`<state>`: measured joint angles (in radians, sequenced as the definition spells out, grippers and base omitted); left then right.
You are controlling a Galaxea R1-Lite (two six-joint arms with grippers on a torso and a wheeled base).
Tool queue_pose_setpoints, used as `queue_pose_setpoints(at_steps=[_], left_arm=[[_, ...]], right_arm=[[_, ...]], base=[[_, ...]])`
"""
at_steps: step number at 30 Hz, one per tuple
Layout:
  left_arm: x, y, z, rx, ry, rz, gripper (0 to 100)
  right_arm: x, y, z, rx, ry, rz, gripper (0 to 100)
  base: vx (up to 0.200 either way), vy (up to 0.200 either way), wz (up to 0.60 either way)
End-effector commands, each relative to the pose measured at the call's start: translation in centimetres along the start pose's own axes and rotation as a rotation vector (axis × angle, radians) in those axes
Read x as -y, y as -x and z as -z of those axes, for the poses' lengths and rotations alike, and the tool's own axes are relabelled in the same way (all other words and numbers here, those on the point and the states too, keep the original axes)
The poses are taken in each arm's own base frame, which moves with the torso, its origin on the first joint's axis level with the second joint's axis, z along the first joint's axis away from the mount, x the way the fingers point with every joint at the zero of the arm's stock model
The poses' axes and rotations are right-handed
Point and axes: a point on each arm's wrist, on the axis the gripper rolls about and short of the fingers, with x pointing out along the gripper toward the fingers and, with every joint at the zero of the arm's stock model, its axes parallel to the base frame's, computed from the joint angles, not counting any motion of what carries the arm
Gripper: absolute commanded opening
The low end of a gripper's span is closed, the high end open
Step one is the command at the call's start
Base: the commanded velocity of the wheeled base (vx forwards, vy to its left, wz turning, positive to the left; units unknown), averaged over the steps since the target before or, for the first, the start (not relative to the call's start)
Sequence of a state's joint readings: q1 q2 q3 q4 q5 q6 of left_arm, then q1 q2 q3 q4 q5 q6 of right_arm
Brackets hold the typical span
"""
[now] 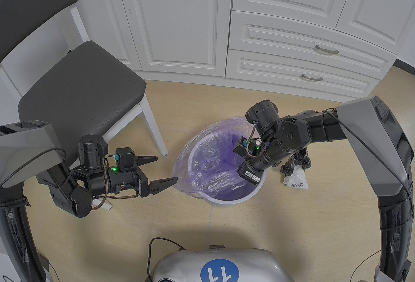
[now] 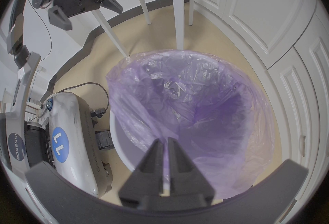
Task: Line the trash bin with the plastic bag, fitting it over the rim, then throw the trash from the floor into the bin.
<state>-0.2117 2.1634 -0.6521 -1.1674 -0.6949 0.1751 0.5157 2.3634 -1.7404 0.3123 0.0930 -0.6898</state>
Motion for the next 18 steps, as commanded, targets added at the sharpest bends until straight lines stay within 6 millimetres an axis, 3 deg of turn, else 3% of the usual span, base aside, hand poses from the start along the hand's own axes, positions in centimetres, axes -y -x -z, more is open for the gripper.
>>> queue_pose_setpoints(at_steps=[1, 9, 17, 18], left_arm=[[-0.8, 0.5, 0.0, 0.006, 0.003, -0.028, 100], [-0.6, 0.4, -0.1, 0.006, 0.002, -0.022, 100], [-0.9, 0.4, 0.1, 0.005, 0.004, -0.026, 100], [-0.9, 0.4, 0.1, 0.005, 0.004, -0.026, 100]], right_arm=[[-0.9, 2.7, -0.2, 0.006, 0.010, -0.005, 0], [-5.0, 5.3, 0.9, -0.039, 0.050, -0.084, 0], [-7.8, 3.3, 2.6, -0.082, 0.064, -0.140, 0], [-8.3, 2.1, 3.0, -0.075, 0.068, -0.140, 0]], base=[[0.000, 0.000, 0.00], [0.000, 0.000, 0.00], [0.000, 0.000, 0.00], [0.000, 0.000, 0.00]])
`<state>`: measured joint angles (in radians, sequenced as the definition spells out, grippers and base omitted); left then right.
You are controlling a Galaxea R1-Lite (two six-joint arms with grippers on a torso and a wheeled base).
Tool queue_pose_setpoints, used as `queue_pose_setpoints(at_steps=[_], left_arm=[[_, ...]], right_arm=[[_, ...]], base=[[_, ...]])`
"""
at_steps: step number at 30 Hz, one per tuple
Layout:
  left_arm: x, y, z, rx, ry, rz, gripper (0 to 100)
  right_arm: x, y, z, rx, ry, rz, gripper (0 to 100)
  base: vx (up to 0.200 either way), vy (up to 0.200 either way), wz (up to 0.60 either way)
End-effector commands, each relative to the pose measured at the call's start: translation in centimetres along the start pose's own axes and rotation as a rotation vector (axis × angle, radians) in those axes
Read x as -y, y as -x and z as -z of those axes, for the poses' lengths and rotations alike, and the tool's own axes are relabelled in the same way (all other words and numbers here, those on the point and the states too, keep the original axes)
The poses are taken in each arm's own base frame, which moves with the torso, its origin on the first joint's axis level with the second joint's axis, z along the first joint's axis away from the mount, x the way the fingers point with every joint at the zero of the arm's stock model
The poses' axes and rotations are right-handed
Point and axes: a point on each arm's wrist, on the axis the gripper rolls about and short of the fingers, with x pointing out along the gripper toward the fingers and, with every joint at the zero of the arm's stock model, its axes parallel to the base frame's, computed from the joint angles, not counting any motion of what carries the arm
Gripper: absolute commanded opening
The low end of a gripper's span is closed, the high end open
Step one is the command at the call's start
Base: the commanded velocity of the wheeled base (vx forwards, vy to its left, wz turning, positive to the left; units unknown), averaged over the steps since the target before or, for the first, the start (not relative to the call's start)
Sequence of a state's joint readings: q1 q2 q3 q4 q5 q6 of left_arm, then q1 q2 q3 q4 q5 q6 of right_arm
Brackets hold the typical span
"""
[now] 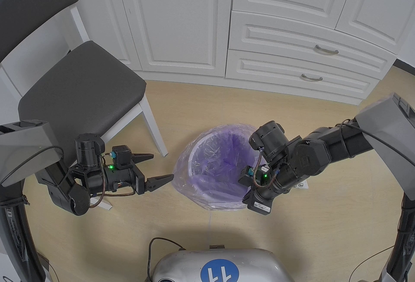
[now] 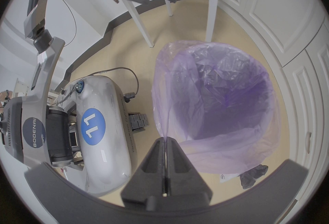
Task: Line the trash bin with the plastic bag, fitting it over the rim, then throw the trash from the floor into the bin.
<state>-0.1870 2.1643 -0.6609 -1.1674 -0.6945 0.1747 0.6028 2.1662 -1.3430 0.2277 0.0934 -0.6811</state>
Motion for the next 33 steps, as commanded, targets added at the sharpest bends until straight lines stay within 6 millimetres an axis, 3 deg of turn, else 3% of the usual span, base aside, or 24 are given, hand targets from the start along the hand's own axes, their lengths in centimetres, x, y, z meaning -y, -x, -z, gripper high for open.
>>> queue_pose_setpoints(at_steps=[1, 8, 15, 25, 28, 33], left_arm=[[0.0, -0.1, 0.1, -0.002, 0.002, 0.001, 100], [0.0, -0.2, 0.1, -0.002, 0.002, 0.004, 100], [-0.1, -0.3, 0.3, -0.005, 0.004, 0.004, 100], [-0.2, -0.4, 0.3, -0.004, 0.003, 0.004, 100], [-0.1, -0.5, 0.3, -0.004, 0.003, 0.006, 100], [-0.1, -0.5, 0.3, -0.005, 0.004, 0.007, 100]], right_arm=[[-1.6, -2.1, 0.8, -0.005, 0.015, -0.022, 0], [-2.7, -5.5, 1.5, -0.026, 0.019, -0.039, 0], [-2.9, -7.1, 2.1, -0.058, 0.013, -0.059, 0], [-0.2, -8.6, 0.9, -0.052, -0.076, 0.062, 0], [1.0, -8.4, -0.4, -0.001, -0.081, 0.097, 0], [1.2, -9.7, -0.8, 0.006, -0.091, 0.100, 0]], base=[[0.000, 0.000, 0.00], [0.000, 0.000, 0.00], [0.000, 0.000, 0.00], [0.000, 0.000, 0.00], [0.000, 0.000, 0.00], [0.000, 0.000, 0.00]])
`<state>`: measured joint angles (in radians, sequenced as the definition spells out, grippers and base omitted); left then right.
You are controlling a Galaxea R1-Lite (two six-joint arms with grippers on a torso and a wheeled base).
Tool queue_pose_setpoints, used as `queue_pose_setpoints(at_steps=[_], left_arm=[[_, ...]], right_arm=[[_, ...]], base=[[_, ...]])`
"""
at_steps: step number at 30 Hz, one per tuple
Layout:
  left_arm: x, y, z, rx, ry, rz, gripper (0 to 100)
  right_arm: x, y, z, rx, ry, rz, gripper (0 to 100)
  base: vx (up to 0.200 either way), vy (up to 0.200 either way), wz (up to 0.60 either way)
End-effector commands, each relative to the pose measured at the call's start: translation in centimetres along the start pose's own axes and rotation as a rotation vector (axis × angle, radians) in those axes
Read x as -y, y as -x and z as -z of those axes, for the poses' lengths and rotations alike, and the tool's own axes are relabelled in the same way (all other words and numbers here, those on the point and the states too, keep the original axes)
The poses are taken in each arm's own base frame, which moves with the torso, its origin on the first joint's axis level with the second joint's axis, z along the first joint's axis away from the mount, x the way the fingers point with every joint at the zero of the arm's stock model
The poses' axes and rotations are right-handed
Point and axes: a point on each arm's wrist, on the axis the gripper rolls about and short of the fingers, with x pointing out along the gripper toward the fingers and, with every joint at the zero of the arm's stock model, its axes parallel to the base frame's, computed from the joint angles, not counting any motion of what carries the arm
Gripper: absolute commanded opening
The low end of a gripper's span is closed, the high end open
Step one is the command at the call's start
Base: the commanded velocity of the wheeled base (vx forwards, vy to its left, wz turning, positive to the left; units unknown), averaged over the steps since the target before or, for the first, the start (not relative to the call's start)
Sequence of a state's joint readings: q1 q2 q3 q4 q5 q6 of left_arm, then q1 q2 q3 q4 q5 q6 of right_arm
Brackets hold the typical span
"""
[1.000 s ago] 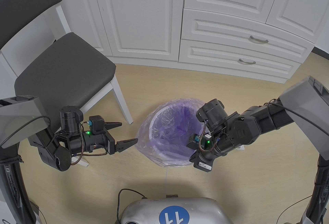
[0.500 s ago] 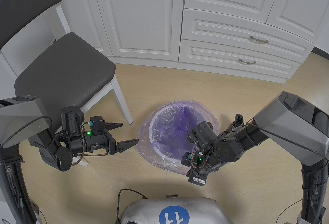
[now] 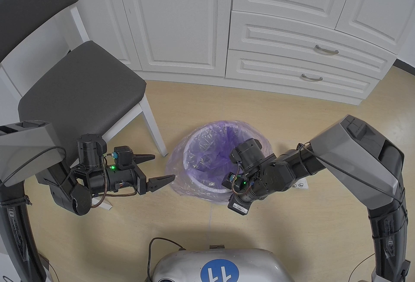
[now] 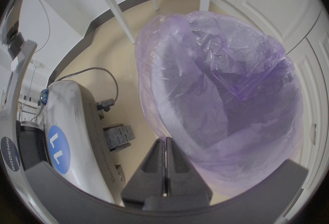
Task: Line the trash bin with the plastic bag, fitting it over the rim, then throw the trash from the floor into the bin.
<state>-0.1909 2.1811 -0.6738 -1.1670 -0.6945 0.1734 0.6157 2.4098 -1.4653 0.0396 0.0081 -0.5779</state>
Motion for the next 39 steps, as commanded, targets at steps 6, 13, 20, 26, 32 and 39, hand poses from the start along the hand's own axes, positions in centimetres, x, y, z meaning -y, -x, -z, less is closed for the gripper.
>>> queue_pose_setpoints(at_steps=[6, 13, 20, 26, 32, 39], left_arm=[[0.1, -0.1, 0.1, -0.001, 0.001, 0.003, 100], [0.1, -0.2, 0.3, -0.009, 0.004, 0.006, 100], [0.2, -0.3, 0.4, -0.010, 0.004, 0.009, 100], [0.2, -0.3, 0.3, -0.009, 0.003, 0.009, 100], [0.2, -0.3, 0.4, -0.011, 0.005, 0.009, 100], [0.3, -0.3, 0.4, -0.012, 0.006, 0.012, 100]], right_arm=[[-0.5, -2.8, -0.5, 0.002, 0.007, -0.010, 0], [-1.0, -3.1, -0.6, -0.003, 0.017, -0.020, 0], [-2.1, -4.3, 0.1, -0.038, 0.027, -0.044, 0], [-2.5, -5.2, 0.7, -0.060, 0.028, -0.056, 0], [-3.1, -4.3, 0.9, -0.075, 0.036, -0.061, 100], [-3.9, 1.0, 1.4, -0.017, 0.045, -0.031, 100]], base=[[0.000, 0.000, 0.00], [0.000, 0.000, 0.00], [0.000, 0.000, 0.00], [0.000, 0.000, 0.00], [0.000, 0.000, 0.00], [0.000, 0.000, 0.00]])
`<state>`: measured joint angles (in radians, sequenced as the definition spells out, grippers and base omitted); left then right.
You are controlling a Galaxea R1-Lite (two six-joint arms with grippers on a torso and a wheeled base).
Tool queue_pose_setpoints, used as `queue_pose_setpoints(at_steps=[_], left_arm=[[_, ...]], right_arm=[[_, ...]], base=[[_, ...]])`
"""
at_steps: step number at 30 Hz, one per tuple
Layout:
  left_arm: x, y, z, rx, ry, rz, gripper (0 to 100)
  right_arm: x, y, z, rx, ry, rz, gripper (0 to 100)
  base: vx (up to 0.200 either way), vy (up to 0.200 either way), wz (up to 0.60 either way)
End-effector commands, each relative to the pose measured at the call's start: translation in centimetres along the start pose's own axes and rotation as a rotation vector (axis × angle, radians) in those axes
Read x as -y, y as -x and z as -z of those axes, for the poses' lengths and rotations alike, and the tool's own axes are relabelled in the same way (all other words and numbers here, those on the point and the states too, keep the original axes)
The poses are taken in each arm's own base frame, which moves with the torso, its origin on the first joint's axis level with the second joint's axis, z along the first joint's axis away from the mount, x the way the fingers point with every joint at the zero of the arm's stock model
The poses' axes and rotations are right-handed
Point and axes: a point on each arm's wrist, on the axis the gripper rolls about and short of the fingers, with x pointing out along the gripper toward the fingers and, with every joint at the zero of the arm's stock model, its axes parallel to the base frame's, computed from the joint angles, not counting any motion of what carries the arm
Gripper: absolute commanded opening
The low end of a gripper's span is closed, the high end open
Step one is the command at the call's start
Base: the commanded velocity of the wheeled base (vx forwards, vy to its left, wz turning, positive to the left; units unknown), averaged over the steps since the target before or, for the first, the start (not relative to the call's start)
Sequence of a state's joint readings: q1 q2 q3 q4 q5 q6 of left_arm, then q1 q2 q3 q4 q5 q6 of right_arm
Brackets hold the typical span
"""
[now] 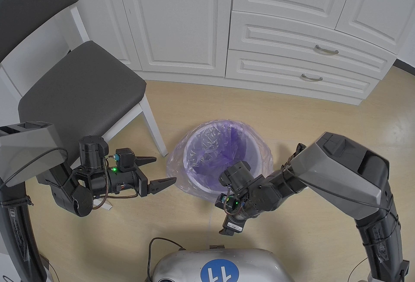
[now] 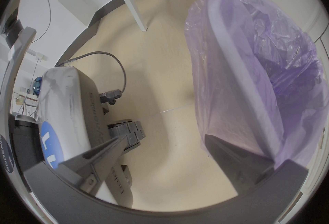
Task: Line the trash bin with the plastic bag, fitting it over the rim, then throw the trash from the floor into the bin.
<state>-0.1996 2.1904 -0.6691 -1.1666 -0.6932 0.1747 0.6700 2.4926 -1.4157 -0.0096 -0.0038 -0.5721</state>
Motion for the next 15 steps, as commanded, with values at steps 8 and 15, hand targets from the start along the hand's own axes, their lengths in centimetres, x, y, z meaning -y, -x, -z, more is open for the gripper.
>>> queue_pose_setpoints(at_steps=[8, 15], left_arm=[[1.0, 0.1, 0.1, -0.012, 0.004, 0.024, 100], [3.6, 1.3, -2.0, -0.004, -0.035, -0.010, 100]], right_arm=[[-3.0, 10.9, 4.1, 0.068, 0.008, 0.044, 100], [-3.5, 17.1, 8.3, 0.130, -0.097, 0.223, 100]], base=[[0.000, 0.000, 0.00], [0.000, 0.000, 0.00]])
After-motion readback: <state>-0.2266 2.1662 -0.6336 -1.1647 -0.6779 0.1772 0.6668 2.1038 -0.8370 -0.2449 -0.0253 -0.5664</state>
